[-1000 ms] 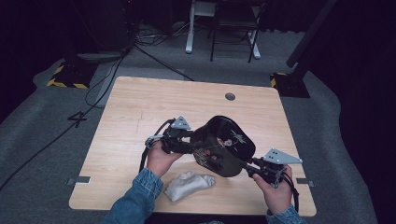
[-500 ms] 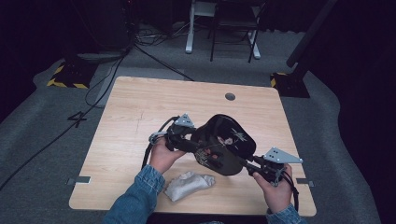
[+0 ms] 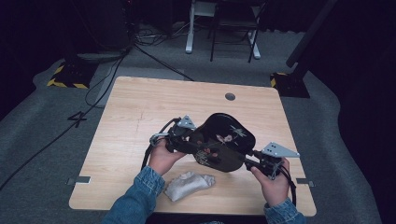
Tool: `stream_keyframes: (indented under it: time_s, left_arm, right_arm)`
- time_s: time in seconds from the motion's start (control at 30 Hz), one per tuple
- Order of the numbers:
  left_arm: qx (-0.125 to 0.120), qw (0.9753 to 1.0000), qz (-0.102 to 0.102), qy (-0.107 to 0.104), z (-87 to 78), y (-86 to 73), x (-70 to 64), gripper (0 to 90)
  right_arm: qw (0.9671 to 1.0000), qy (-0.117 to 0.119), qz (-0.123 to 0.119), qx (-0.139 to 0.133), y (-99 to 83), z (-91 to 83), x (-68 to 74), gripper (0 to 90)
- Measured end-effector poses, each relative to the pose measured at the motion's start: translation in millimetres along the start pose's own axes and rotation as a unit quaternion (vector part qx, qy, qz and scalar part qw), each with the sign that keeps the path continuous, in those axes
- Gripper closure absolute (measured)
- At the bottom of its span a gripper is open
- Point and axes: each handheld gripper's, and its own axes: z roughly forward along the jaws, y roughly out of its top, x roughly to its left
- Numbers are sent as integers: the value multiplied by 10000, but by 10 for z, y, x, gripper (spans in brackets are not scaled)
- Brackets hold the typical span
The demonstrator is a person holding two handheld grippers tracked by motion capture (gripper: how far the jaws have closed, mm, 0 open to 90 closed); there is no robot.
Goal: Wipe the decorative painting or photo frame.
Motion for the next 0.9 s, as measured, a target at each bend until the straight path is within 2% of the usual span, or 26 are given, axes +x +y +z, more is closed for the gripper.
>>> stream_keyframes:
  time_s: [0.1, 0.13, 0.3, 0.4, 0.47, 0.63, 0.9]
  left_arm:
    - [0, 9999, -94, 73, -27, -16, 31, 406]
    - [-3, 9998, -184, 70, -34, -23, 45, 408]
    - [-38, 9994, -352, 68, -98, -59, 99, 430]
    - [-48, 9992, -382, 145, -141, -86, 117, 446]
    - [-51, 9989, -409, 202, -173, -108, 139, 451]
    - [-98, 9980, -552, 309, -247, -174, 186, 462]
    - [-112, 9976, -588, 356, -310, -234, 189, 506]
  right_arm:
    - [10000, 15, 23, 20, 43, 55, -25, 610]
    - [10000, 6, 7, 40, 64, 72, -25, 607]
    - [10000, 19, 8, 88, 139, 162, -29, 589]
    - [9998, 86, 116, 97, 168, 232, -51, 577]
    - [9998, 146, 106, 116, 201, 289, -55, 573]
    - [9995, 258, 15, 158, 284, 419, -61, 562]
    - [9990, 350, -164, 225, 376, 562, -100, 525]
